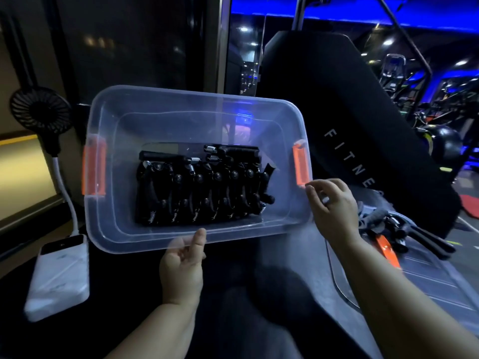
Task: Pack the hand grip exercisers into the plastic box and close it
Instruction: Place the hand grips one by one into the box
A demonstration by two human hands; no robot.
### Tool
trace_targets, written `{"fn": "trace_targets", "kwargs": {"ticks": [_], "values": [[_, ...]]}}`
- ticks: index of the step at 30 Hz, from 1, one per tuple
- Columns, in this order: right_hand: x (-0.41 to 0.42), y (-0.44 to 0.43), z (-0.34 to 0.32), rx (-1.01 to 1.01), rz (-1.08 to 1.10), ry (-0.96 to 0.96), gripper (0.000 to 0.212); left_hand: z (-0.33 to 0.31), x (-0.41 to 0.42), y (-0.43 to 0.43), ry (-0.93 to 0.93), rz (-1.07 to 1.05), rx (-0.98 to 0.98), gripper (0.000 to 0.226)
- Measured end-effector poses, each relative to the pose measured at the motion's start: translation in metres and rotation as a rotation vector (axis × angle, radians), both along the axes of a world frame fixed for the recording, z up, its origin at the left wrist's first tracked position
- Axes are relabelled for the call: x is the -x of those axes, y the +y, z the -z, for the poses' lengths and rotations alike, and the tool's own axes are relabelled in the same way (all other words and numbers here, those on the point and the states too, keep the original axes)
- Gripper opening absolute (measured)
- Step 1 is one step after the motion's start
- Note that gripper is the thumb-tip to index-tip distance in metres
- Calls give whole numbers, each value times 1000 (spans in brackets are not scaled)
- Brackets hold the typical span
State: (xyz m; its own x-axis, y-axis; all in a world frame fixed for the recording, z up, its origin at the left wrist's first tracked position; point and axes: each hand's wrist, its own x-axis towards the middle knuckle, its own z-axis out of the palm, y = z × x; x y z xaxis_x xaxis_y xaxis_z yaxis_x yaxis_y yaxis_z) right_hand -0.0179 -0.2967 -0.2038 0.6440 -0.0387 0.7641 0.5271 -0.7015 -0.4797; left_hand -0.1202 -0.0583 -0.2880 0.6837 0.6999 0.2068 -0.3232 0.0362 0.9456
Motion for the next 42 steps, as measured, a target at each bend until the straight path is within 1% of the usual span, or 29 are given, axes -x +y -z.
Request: {"fn": "trace_targets", "kwargs": {"ticks": [4, 8, 13, 17, 19, 24, 31, 34, 38, 42], "values": [[0, -43, 25, -64, 108, 105, 22, 1, -2, -1, -16, -4, -14, 54], [-7, -82, 47, 7, 221, 324, 23, 2, -4, -2, -28, -6, -24, 48], [-17, -108, 65, 159, 302, 547, 35, 5, -6, -2, -43, 10, -28, 47], [-33, -112, 73, 287, 324, 820, 51, 8, -7, -1, -38, 6, -29, 48], [-39, -111, 73, 321, 325, 896, 55, 9, -7, -1, -36, 12, -27, 48], [-42, -109, 71, 368, 357, 922, 57, 9, -9, -1, -62, 24, -14, 46], [-40, -105, 73, 291, 423, 879, 59, 7, -10, -1, -90, 15, -22, 46], [-37, -108, 72, 295, 462, 871, 61, 5, -9, -3, -88, 8, -36, 46], [-29, -112, 69, 311, 517, 879, 71, 5, -8, -4, -80, 15, -28, 46], [-16, -114, 66, 270, 517, 880, 75, 5, -7, -3, -76, 18, -28, 44]]}}
